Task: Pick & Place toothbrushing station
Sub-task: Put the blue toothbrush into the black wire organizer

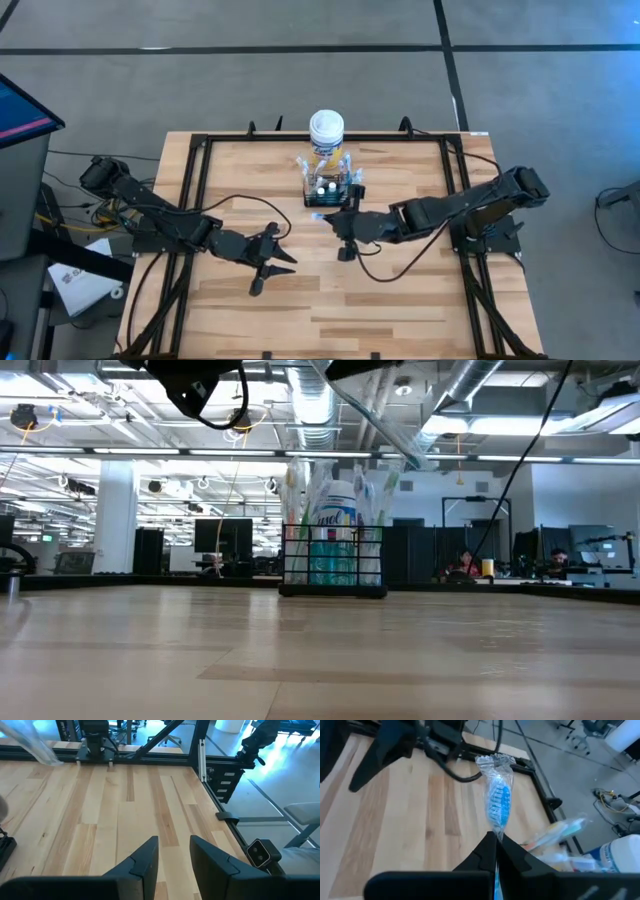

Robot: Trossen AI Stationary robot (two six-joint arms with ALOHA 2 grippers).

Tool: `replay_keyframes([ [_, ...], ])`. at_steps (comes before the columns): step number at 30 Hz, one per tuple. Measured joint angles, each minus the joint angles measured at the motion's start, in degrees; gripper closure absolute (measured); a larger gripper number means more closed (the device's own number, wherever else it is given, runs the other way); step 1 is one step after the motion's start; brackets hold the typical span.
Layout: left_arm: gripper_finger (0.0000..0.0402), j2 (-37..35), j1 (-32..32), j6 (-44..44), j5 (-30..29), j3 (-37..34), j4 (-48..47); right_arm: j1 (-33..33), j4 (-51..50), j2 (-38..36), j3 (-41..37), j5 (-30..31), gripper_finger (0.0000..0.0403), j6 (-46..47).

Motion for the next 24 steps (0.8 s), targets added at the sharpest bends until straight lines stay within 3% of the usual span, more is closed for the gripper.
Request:
replay_keyframes([
  [7,0.0295,0.00,0.00,0.02,-0.04,0.00,-0.03,-1.32,8.34,-2.26,-2.65,0.11,0.0403,-2.78],
  [24,0.0295,0.00,0.00,0.15,-0.26,0.00,0.23,-5.28,38.88,-14.26,-22.77,-0.34,0.0403,-5.38],
])
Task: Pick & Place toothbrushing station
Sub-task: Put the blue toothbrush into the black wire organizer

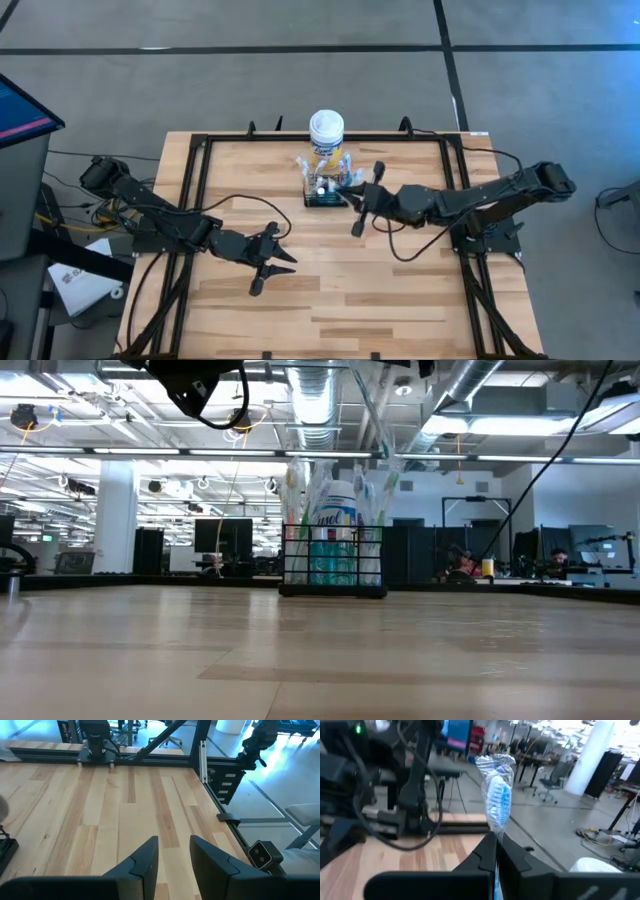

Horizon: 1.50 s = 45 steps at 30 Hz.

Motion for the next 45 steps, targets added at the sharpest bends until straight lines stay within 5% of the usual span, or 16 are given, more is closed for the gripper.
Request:
replay_keyframes([
  [7,0.0296,0.00,0.00,0.12,0.01,0.00,0.17,-3.35,15.86,0.31,-6.85,-4.08,0.0403,-0.17],
  [33,0.0296,0.00,-0.01,0.30,-0.92,0.00,0.19,-13.14,38.73,0.50,-22.56,-10.50,0.0403,8.07],
  [45,0.0296,0.00,-0.01,0.29,-1.30,0.00,0.17,-15.62,52.86,14.13,-22.63,-13.89,0.0403,8.83],
])
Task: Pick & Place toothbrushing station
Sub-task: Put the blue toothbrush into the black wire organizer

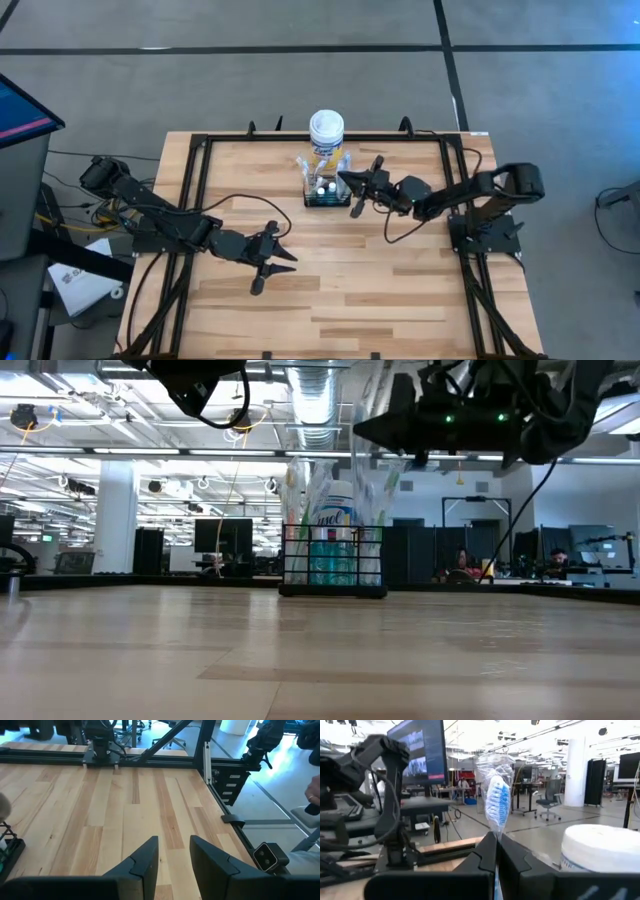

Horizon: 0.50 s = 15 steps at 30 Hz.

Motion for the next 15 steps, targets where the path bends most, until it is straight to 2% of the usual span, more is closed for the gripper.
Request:
replay_keyframes([
  [8,0.0295,0.00,-0.01,-0.02,-0.21,0.00,-0.02,0.22,0.03,-1.80,0.02,0.00,0.0403,-1.94],
  [15,0.0296,0.00,0.00,-0.02,-0.21,0.00,-0.02,0.61,-8.62,-7.13,0.02,0.90,0.0403,-3.39],
])
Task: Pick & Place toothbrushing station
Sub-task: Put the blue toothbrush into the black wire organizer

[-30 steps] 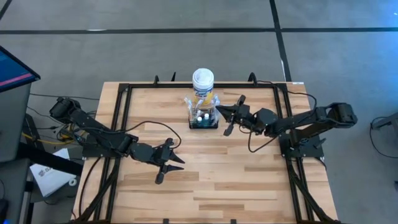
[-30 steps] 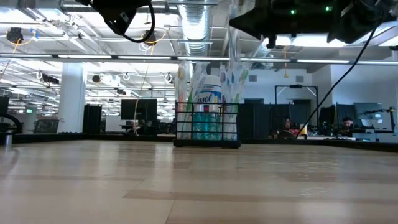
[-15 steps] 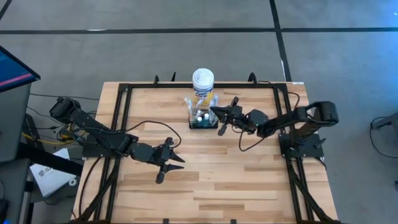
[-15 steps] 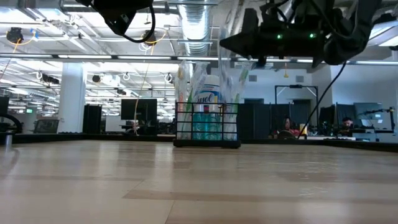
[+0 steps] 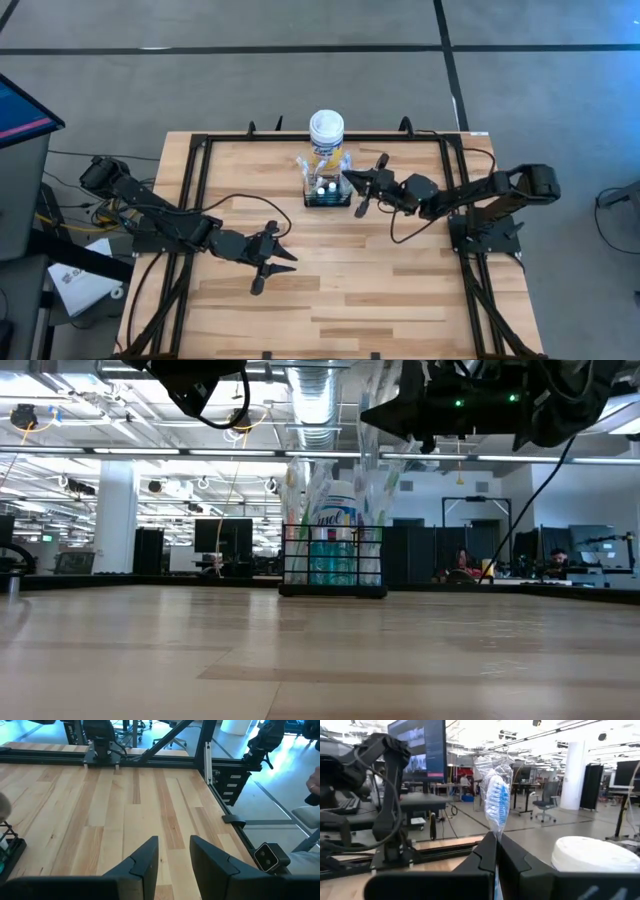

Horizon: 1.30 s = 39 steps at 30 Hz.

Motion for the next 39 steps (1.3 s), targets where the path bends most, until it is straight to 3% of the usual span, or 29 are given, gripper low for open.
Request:
replay_keyframes([
  [39,0.0296,0.00,0.00,-0.02,0.23,-0.95,0.45,-2.03,13.09,19.83,-0.42,-0.19,0.0403,4.74],
])
